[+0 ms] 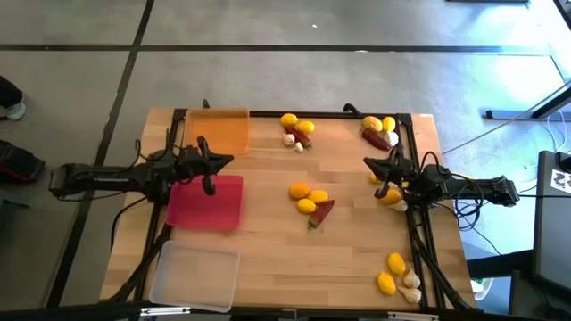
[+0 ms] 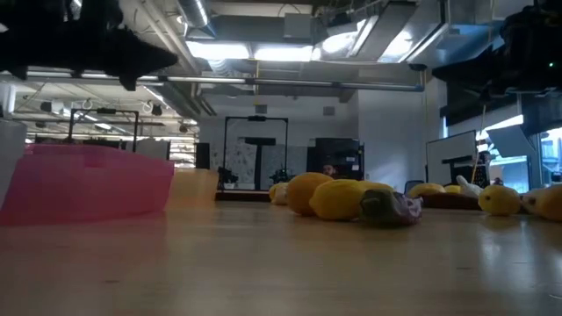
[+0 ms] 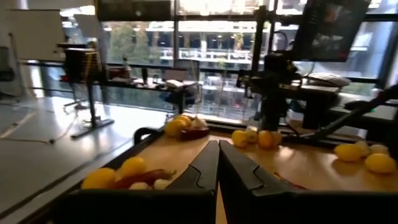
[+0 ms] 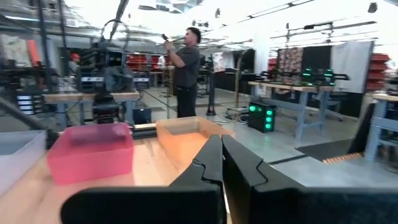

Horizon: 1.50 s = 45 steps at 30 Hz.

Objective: Sort produce into baskets
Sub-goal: Put the lemon into the yellow bin

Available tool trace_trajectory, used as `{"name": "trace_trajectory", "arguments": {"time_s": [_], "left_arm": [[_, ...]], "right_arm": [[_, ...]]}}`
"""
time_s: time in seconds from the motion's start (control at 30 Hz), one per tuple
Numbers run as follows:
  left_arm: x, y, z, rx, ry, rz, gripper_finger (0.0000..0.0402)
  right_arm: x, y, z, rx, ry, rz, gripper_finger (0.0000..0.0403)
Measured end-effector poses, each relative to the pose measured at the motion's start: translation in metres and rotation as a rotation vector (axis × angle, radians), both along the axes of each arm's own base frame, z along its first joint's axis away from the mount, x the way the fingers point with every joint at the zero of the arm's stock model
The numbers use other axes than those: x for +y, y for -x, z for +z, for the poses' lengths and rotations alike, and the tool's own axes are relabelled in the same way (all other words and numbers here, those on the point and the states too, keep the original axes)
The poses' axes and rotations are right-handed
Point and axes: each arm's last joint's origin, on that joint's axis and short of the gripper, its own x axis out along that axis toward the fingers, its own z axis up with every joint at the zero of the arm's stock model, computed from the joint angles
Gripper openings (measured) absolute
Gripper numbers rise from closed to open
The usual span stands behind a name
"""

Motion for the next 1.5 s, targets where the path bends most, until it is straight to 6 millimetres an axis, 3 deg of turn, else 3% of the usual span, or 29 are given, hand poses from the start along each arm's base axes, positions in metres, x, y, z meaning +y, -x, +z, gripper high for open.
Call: {"name": "trace_trajectory", "arguments": {"time_s": [0.23,0.6,0.77,1.17,1.5], "left_arm": [[0.007,-0.013,0.012,-0.098,0.062,0.097,0.0021],[0.01,-0.019,0.018,-0.099,0.103,0.098,0.0213],[0.01,-0.019,0.018,-0.1,0.103,0.099,0.0263],[0.009,-0.023,0.025,-0.148,0.199,0.07,0.0272],[0.009,-0.074,0.053,-0.036,0.124,0.005,0.0272]], "right_arm": [[0.0,0.0,0.0,-0.001,0.0,0.017,0.0005],[0.003,-0.001,0.0,-0.002,0.014,0.092,0.0005],[0.003,-0.001,0.0,-0.002,0.014,0.091,0.0005],[0.002,-0.001,0.0,-0.003,0.008,0.082,0.0005],[0.002,0.0,0.0,-0.02,-0.042,0.065,0.0005]]}}
